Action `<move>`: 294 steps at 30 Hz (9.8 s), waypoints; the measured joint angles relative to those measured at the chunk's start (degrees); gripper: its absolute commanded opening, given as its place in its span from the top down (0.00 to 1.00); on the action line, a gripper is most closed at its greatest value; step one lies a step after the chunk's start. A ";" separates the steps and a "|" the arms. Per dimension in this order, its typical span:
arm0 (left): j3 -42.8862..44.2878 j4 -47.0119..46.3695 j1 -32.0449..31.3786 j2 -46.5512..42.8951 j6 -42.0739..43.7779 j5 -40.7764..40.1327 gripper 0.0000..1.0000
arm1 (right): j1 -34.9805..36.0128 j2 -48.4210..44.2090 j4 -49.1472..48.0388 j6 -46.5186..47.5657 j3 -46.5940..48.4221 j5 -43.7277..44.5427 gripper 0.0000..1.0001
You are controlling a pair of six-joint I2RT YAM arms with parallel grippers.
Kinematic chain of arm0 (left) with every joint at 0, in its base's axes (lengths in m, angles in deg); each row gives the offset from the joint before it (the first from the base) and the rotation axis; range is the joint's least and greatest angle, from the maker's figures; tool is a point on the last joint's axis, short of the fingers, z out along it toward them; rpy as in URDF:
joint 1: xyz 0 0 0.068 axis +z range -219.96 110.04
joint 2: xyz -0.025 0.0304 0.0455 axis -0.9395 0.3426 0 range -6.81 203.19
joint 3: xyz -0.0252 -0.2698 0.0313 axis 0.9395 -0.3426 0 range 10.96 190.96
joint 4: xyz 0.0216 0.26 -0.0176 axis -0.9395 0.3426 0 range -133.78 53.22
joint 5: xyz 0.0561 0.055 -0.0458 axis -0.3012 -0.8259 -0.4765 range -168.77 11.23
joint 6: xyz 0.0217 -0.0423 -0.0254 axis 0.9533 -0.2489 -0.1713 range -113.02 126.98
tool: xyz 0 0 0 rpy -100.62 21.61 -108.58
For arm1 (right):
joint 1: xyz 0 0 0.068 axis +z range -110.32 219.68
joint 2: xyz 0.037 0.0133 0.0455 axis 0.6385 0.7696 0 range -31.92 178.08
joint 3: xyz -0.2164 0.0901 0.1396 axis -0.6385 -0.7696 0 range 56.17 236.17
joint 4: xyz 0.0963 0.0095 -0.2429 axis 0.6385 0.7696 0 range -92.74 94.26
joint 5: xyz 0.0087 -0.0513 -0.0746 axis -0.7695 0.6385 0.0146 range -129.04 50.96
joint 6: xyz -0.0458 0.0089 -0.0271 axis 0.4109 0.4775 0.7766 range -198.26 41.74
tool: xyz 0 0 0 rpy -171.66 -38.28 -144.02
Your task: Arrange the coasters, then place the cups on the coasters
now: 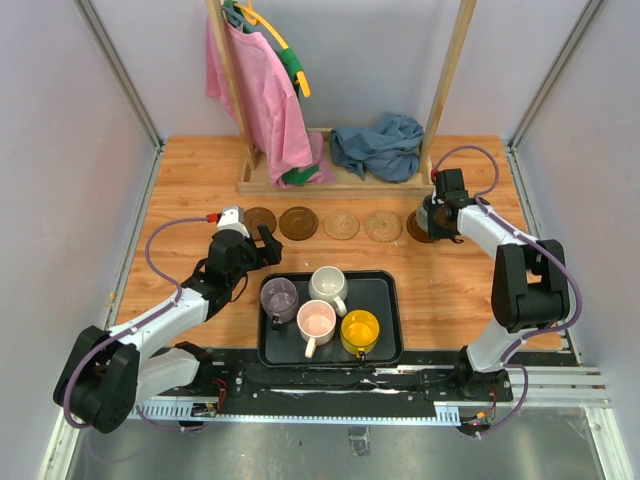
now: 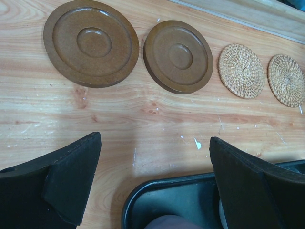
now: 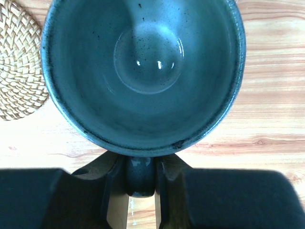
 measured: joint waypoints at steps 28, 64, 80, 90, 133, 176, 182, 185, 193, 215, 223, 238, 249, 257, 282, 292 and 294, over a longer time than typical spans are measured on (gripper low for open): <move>0.00 0.00 0.00 -0.42 0.00 -0.02 0.00 | -0.15 0.68 -3.02 -2.01 -0.66 -3.06 0.56; -0.13 0.02 0.00 -4.52 1.53 0.26 0.00 | 12.04 -45.55 11.41 -12.02 -14.10 -1.57 0.14; -0.57 0.07 -0.09 -4.70 0.52 1.95 0.00 | 45.20 -58.38 20.46 -23.32 -23.58 0.35 0.01; -0.94 1.44 -1.11 -6.73 -0.59 2.19 0.00 | 59.41 -43.76 16.74 -23.76 -23.02 3.93 0.02; -3.61 2.10 -1.60 -8.24 -2.23 3.10 0.00 | 66.12 -36.15 22.32 -33.90 -22.08 9.35 0.01; -8.92 -2.16 -1.97 -10.03 -2.71 3.78 0.00 | 71.04 -30.51 13.09 -35.76 -27.41 9.99 0.64; -9.09 -2.21 -1.97 -10.03 -2.93 3.93 0.00 | 71.04 -30.51 13.66 -35.91 -27.36 10.54 0.58; -9.09 -2.21 -1.97 -10.03 -2.97 3.98 0.00 | 71.04 -30.60 14.14 -35.91 -27.19 11.04 0.58; -9.14 -2.21 -1.99 -10.03 -3.15 4.31 0.00 | 71.04 -30.75 14.49 -35.85 -26.12 11.76 0.59; -9.16 -2.21 -2.23 -10.03 -3.43 4.35 0.00 | 71.25 -29.68 14.32 -35.15 -25.57 13.40 0.99; -9.16 -2.23 -2.29 -10.03 -3.56 4.31 0.00 | 73.96 -30.73 19.52 -34.73 -22.60 19.02 0.99; -8.55 -2.40 -2.29 -8.28 -3.50 3.93 0.00 | 64.98 -34.38 23.58 -32.33 -13.00 34.53 0.99; -3.82 -2.64 -2.29 -2.78 -0.87 2.97 0.00 | 42.47 -25.38 15.23 -22.27 -6.62 30.51 0.99; -1.49 -3.63 -2.29 1.90 1.31 2.80 0.00 | 34.12 -12.57 9.97 -20.13 0.09 25.00 0.99; 1.18 -3.48 -2.29 6.43 2.60 3.93 0.00 | 23.58 3.67 2.01 -22.82 7.30 13.60 0.99; 1.49 -3.50 -2.29 7.37 2.29 4.46 0.00 | 22.49 4.22 1.57 -22.29 7.30 11.41 0.99; 1.49 -3.50 -2.29 7.39 2.29 4.50 0.00 | 22.49 4.81 1.46 -22.29 7.30 11.17 0.99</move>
